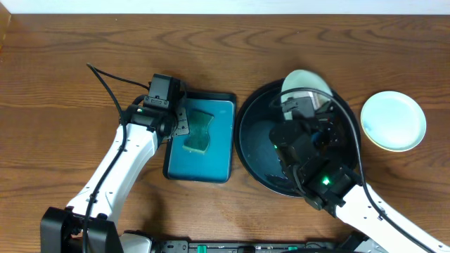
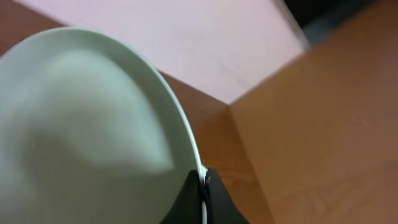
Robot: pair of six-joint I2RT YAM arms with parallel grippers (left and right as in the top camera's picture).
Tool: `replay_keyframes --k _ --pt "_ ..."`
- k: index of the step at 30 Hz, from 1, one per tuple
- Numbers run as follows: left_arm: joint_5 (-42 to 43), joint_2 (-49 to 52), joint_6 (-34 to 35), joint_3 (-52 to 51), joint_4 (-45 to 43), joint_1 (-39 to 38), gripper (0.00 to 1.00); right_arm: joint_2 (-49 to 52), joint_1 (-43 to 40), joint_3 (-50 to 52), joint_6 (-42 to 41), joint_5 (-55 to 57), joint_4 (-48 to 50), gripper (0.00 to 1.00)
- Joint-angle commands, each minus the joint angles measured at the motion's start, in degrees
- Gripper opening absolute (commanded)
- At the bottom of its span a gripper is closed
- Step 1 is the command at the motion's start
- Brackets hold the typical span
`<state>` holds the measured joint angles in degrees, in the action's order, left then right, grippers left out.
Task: Clean dirty plates on tray and stack at the side
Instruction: 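Carry the white plate right and stack it on the side plates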
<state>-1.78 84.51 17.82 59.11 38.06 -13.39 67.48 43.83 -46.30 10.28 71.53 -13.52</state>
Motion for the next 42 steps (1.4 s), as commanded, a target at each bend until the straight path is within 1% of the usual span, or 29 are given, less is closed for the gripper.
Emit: replay_keyframes --k 1,3,6,9,11,15,16,19,22,30,37,42 --pt "-0.2 -0.9 0.3 -0.4 0.3 0.2 0.54 0.2 -0.2 0.0 -1.8 4.0 0.4 0.01" --pt "-0.2 -0.9 0.3 -0.4 0.3 0.2 0.54 0.2 -0.3 0.0 -1.1 2.6 -0.4 0.01" --pt "-0.2 -0.9 0.3 -0.4 0.3 0.2 0.54 0.2 -0.3 0.0 -3.9 1.9 -0.6 0.01" --pt "-0.2 -0.9 0.3 -0.4 0.3 0.2 0.54 0.2 -0.8 0.0 -5.1 -4.5 -1.2 0.01" --pt "-0.2 -0.9 0.3 -0.4 0.3 0.2 0.54 0.3 -2.0 0.0 -9.6 -7.4 -2.3 0.01" --pt "-0.2 -0.9 0.3 -0.4 0.3 0.2 0.54 0.9 -7.7 0.0 -24.3 -16.6 -7.9 0.01" --pt "-0.2 -0.9 0.3 -0.4 0.3 0.2 0.54 1.2 -10.1 0.0 -28.6 -20.3 -9.9 0.01" --pt "-0.2 -0.9 0.3 -0.4 0.5 0.2 0.54 2.8 -17.5 0.0 -38.1 -30.6 -13.7 0.01" --pt "-0.1 -0.9 0.3 -0.4 0.5 0.2 0.54 5.0 -25.8 0.0 -42.7 -41.4 -14.8 0.01" --pt "-0.2 -0.9 0.3 -0.4 0.5 0.2 0.54 11.2 -49.7 0.0 -48.6 -67.5 -14.4 0.01" --pt "-0.2 -0.9 0.3 -0.4 0.5 0.2 0.55 17.2 -67.9 0.0 -49.5 -80.4 -13.2 0.01" --pt "-0.2 -0.9 0.3 -0.4 0.5 0.2 0.54 21.5 -76.9 0.0 -49.5 -85.5 -11.0 0.01"
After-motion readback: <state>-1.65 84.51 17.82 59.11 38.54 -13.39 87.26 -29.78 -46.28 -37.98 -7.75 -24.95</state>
